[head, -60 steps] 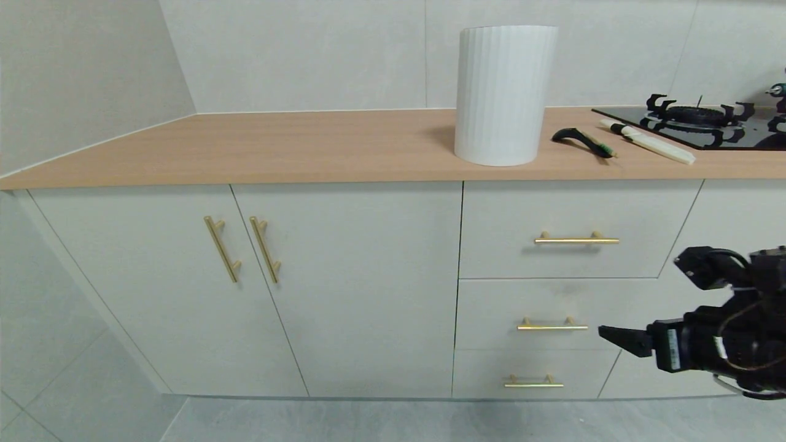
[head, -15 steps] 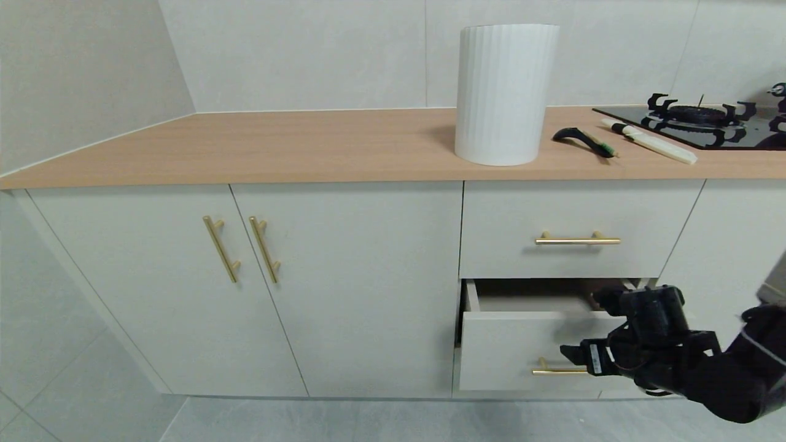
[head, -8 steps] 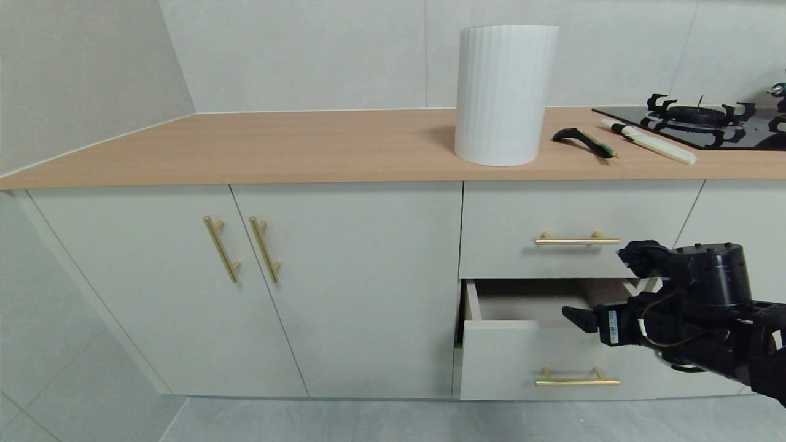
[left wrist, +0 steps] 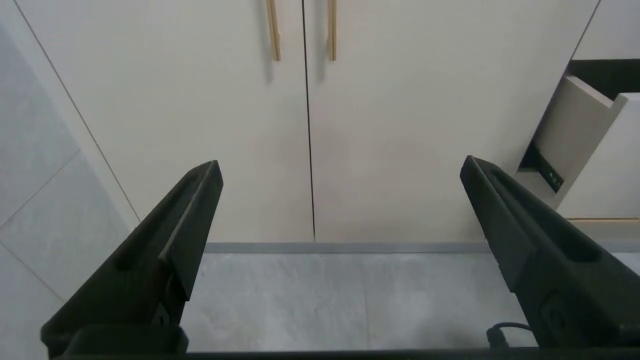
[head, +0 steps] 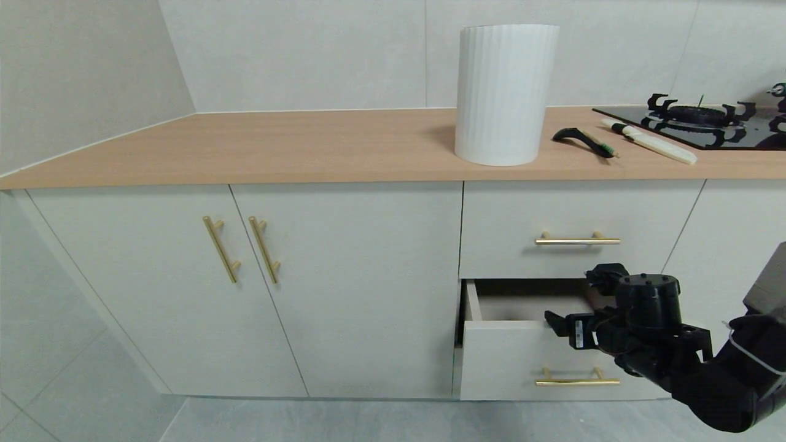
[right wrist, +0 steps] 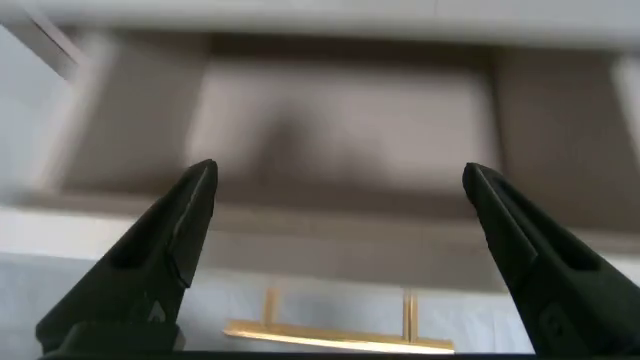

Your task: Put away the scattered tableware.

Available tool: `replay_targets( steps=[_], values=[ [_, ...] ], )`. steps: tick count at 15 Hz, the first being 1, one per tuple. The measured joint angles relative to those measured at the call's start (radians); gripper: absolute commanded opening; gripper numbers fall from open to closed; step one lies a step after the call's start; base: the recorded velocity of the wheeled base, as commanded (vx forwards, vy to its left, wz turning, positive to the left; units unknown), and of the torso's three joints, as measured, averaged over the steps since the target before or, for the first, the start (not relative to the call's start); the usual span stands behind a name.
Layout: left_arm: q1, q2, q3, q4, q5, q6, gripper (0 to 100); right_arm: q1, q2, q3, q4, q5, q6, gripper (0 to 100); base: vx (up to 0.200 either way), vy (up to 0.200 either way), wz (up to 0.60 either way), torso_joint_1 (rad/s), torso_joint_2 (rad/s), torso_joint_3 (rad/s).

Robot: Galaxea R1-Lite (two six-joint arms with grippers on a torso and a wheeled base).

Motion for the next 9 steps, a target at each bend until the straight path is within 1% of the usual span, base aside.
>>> replay_targets(
  steps=[2,4,9],
  values=[
    [0.000,0.000,0.000,0.000,0.001,0.000,100,-0.001,0.017,0.007,0.001,0.001,-0.001,100,0.000,0.000,0.00,0.000,0.00,0.000],
    [0.000,0.000,0.000,0.000,0.000,0.000,100,-0.001,0.015,0.013,0.033,0.003,-0.001,100,0.000,0.000,0.00,0.000,0.00,0.000],
    [0.000,0.000,0.000,0.000,0.000,0.000,100,-0.001,-0.079,0.007,0.256,0.038,-0.003,100,0.000,0.000,0.00,0.000,0.00,0.000]
  ],
)
